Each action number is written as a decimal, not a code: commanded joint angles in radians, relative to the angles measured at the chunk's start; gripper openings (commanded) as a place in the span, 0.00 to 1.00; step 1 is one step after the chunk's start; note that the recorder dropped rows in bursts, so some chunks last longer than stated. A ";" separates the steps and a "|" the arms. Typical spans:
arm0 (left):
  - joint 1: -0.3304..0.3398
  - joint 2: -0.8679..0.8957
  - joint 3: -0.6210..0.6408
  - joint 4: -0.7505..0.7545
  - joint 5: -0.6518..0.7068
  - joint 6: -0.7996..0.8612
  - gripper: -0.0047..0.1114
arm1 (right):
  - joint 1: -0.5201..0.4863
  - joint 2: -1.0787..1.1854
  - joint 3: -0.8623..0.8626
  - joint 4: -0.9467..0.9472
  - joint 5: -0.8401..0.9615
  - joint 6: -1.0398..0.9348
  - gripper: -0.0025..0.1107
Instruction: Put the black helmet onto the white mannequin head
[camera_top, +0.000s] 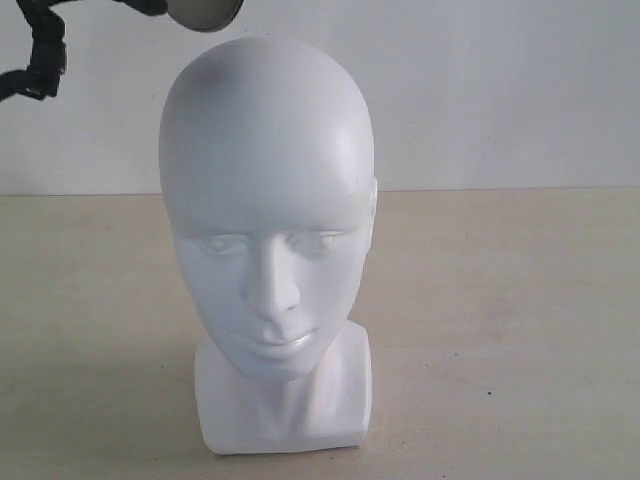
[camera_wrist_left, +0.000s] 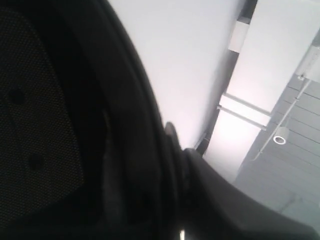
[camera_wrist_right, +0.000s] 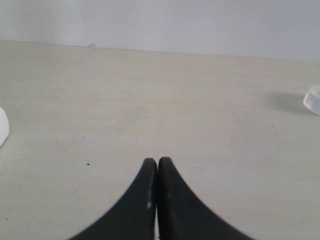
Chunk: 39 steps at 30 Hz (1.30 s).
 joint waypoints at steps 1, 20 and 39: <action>-0.007 -0.052 -0.087 0.033 -0.110 0.002 0.08 | -0.002 -0.005 -0.001 0.000 -0.004 0.003 0.02; -0.007 -0.057 -0.107 0.088 -0.110 0.011 0.08 | -0.002 -0.005 -0.001 0.000 -0.004 0.003 0.02; -0.007 -0.193 -0.101 0.195 -0.110 -0.062 0.08 | -0.002 -0.005 -0.001 0.000 -0.004 0.003 0.02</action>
